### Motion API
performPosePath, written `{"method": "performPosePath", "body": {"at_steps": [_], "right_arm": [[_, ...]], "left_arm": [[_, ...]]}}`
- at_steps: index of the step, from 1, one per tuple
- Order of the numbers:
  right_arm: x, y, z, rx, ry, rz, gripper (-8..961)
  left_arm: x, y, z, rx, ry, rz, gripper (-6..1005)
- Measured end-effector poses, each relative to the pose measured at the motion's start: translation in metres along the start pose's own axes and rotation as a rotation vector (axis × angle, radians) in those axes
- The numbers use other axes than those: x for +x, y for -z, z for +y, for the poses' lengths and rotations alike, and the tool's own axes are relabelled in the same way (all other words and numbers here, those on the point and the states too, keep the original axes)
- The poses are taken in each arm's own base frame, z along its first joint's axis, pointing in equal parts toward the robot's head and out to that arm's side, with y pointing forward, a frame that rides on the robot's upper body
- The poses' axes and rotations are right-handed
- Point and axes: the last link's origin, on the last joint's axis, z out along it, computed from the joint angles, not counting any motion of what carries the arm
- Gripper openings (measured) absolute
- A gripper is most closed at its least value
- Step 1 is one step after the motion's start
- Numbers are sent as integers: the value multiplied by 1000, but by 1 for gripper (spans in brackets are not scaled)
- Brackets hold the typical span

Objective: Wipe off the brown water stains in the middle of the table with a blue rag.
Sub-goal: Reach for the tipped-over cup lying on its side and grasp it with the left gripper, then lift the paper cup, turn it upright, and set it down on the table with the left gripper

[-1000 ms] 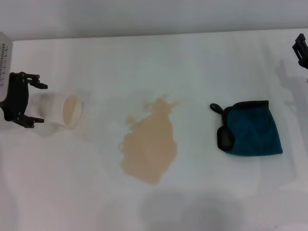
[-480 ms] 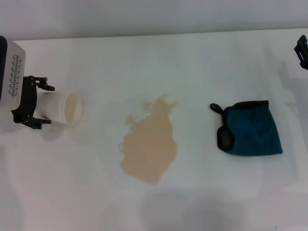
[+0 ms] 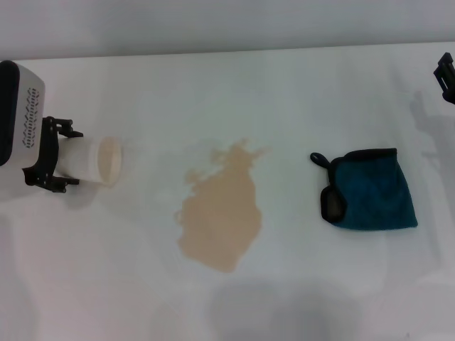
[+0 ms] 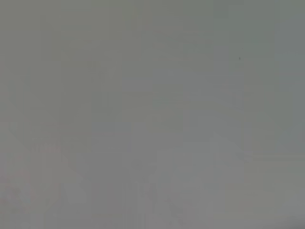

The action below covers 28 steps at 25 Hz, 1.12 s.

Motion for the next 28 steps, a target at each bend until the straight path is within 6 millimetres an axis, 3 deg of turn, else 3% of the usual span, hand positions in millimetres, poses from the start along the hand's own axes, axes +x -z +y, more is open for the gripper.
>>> {"method": "performPosePath", "body": {"at_steps": [11,18,23,28], "right_arm": [[0,0,0,-3,0,1,817],[0,-1,0,-5,5,0,817],[-2,-2,-2,-6,13,-6,816],[-6,-4,-5,-4,29,-16,816]], "left_arm": [[1,-1,-1,37,33,13,733],[3,10,-8,188,293,180,735],[1,11,14,306,537,341,733],[8,-4,49,368,755,486,733]]}}
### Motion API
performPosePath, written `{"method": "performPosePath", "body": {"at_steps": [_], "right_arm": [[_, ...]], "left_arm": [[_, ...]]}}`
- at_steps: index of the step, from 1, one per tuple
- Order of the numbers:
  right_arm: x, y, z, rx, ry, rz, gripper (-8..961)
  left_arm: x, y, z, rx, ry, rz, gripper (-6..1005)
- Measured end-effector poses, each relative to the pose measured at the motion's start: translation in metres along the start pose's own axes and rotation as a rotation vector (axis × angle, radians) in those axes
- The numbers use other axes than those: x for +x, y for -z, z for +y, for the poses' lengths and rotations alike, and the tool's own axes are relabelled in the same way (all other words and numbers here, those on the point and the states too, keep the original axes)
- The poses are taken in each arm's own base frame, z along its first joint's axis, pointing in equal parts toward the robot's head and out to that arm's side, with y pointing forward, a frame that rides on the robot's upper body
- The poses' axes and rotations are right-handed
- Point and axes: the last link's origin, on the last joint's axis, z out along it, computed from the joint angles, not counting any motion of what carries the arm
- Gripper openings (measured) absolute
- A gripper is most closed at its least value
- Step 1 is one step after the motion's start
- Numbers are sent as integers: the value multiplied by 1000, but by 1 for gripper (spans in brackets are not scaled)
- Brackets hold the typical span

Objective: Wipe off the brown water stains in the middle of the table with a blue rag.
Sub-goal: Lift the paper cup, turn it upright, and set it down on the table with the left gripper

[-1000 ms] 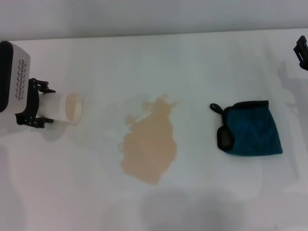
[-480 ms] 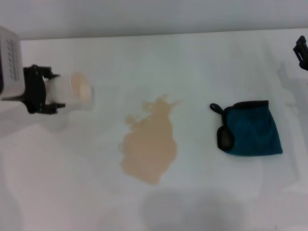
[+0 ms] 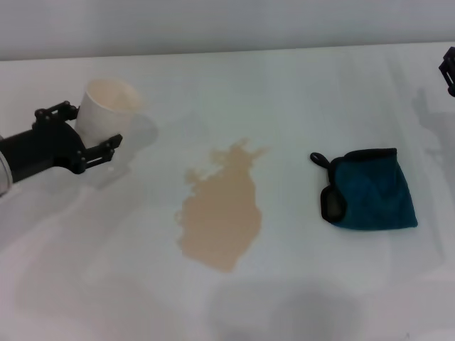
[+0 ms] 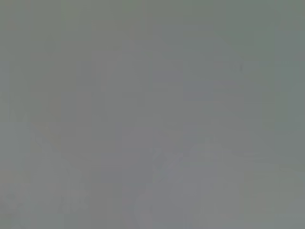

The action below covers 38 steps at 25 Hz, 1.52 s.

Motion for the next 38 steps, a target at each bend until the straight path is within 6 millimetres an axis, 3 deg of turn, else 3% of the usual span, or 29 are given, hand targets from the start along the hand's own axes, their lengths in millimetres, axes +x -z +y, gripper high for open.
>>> {"method": "performPosePath", "body": {"at_steps": [7,11,21,38], "right_arm": [[-4,-2,-4,3,17,-12,816],[-5,-2,-6,-3,32,-16,817],[-7,1,-17,11,60,-22,817],[-7,0,-16,9,58,-24,813]], "left_arm": [[-29,5,31,118,284,101,734],[-45,12,37,268,390,130,735],[-65,18,34,427,487,82,736],[-72,13,33,442,494,7,738]]}}
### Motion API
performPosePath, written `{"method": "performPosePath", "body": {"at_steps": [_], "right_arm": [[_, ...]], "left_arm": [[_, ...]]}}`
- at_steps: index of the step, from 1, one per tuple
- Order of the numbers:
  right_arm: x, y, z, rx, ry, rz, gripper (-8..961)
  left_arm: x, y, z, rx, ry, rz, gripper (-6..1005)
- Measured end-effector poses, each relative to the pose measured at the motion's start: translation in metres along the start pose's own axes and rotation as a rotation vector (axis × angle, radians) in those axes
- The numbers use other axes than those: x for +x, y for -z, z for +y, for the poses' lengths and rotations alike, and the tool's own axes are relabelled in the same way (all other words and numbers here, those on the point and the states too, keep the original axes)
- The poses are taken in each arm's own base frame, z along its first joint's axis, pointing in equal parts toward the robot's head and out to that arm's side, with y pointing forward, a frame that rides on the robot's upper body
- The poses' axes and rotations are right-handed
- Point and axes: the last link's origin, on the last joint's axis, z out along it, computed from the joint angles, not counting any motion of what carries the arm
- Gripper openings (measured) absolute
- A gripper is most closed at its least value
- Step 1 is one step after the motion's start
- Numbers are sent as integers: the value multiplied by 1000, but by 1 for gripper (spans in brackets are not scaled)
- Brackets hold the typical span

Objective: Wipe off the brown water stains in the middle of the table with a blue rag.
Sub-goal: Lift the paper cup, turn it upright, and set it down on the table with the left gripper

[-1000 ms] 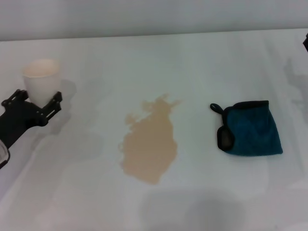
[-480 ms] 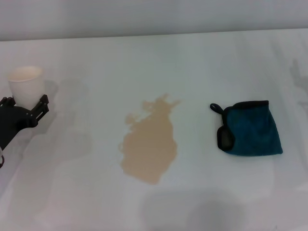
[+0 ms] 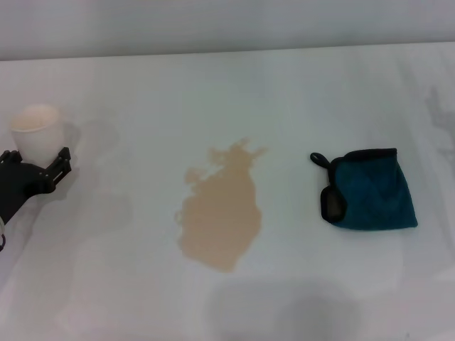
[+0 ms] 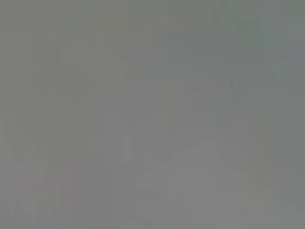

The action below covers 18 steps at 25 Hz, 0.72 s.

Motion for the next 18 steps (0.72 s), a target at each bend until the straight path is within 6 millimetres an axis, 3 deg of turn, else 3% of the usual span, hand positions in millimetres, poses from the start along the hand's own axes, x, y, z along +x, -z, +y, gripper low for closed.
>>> {"method": "performPosePath", "body": {"at_steps": [13,18], "right_arm": [[4,4,3,-2,-15,8,811],[3,5,5,-9,-22,-6,811]], "left_arm": [[-8,4,6,-16,-34,-17,740],[-9,7,10,-34,-26,-1,792]]}}
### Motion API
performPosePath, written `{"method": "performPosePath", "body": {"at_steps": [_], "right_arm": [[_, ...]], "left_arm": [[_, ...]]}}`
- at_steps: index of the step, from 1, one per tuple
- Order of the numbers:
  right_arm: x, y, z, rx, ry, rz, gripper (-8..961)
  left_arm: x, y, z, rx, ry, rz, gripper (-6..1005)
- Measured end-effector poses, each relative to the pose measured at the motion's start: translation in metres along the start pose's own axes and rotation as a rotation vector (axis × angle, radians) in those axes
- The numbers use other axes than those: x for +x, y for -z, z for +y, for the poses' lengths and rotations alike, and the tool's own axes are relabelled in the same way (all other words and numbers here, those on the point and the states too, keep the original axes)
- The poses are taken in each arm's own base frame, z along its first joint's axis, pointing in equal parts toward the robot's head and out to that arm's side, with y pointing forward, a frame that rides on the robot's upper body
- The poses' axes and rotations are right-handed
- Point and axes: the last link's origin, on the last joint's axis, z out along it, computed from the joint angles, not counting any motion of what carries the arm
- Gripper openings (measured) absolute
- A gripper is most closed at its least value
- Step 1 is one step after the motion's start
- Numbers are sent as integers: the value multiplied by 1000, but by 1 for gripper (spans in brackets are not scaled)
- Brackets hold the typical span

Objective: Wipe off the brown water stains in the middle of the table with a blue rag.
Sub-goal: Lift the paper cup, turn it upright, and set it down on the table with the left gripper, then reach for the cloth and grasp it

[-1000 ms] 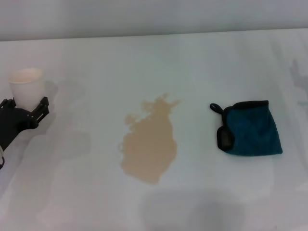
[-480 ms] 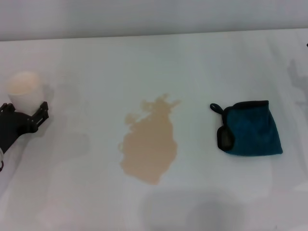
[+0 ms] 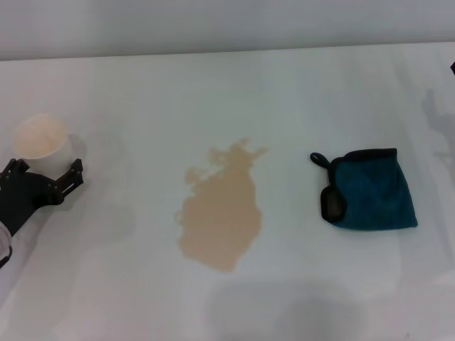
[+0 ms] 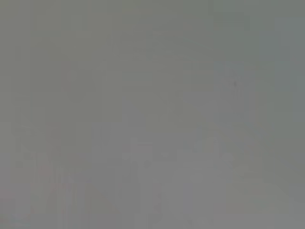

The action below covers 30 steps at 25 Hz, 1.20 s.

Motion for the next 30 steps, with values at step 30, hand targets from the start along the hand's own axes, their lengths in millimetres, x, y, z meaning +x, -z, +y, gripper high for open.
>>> {"method": "performPosePath", "body": {"at_steps": [30], "right_arm": [[-3,8,7,-97,-12,-26,805]], "left_arm": [[-26,58,21,-3,220,164,885]]}}
